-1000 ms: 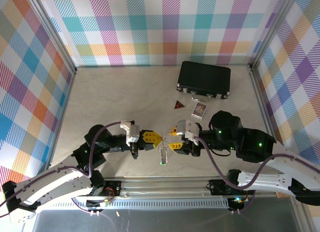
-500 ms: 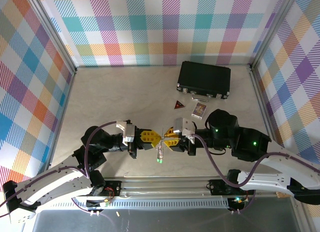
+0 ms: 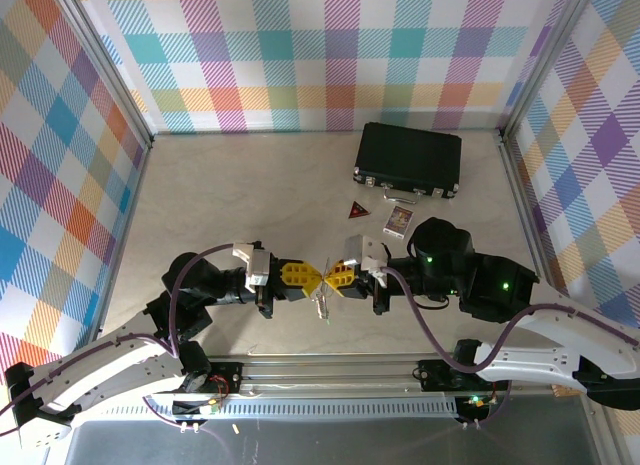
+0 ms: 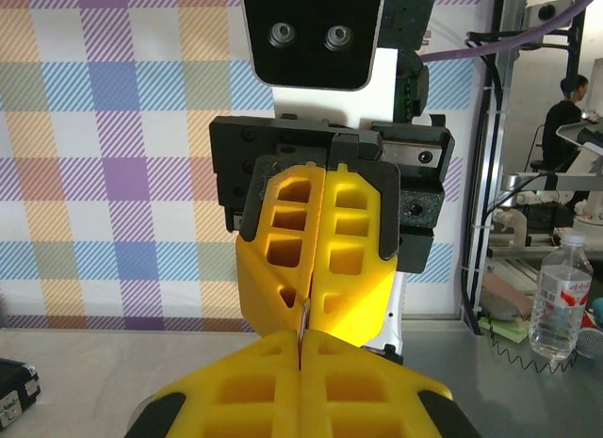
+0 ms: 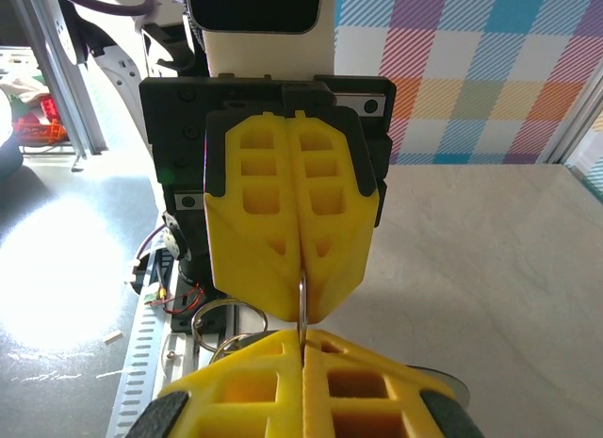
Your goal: Put the keys on the keyring
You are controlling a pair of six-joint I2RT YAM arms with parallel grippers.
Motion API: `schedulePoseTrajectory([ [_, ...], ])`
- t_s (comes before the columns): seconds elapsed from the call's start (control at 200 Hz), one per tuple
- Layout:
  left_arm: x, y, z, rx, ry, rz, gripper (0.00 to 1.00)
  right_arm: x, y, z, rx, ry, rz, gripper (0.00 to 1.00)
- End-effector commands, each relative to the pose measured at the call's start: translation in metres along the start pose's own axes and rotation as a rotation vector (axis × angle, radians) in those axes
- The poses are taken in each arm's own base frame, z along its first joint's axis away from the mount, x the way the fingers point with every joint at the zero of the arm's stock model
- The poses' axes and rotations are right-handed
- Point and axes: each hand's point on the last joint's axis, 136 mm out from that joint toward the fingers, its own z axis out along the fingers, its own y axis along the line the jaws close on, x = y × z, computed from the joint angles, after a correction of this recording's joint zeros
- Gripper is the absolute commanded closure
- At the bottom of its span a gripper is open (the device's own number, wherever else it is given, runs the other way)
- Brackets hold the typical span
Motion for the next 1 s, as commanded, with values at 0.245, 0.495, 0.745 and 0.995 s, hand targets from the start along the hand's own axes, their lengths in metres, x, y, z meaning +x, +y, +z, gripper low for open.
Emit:
schedulePoseTrajectory([
  [0.245, 0.002, -0.020, 0.000, 0.115, 0.063, 0.000, 1.00, 0.007, 0.008, 0.004, -0.062, 0.038, -0.060, 1.00],
  [0.495, 0.001, -0.013, -0.004, 0.056, 0.068, 0.024, 1.00, 0.010, 0.014, 0.000, -0.094, 0.053, -0.086, 0.83],
  [0.745, 0.006, 0.005, -0.012, -0.074, 0.083, 0.065, 1.00, 0.026, -0.014, -0.016, 0.101, 0.095, 0.057, 0.42],
  [0.995, 0.027, 0.021, -0.016, -0.163, 0.104, 0.064, 1.00, 0.118, -0.081, -0.057, 0.474, 0.357, 0.569, 0.22],
])
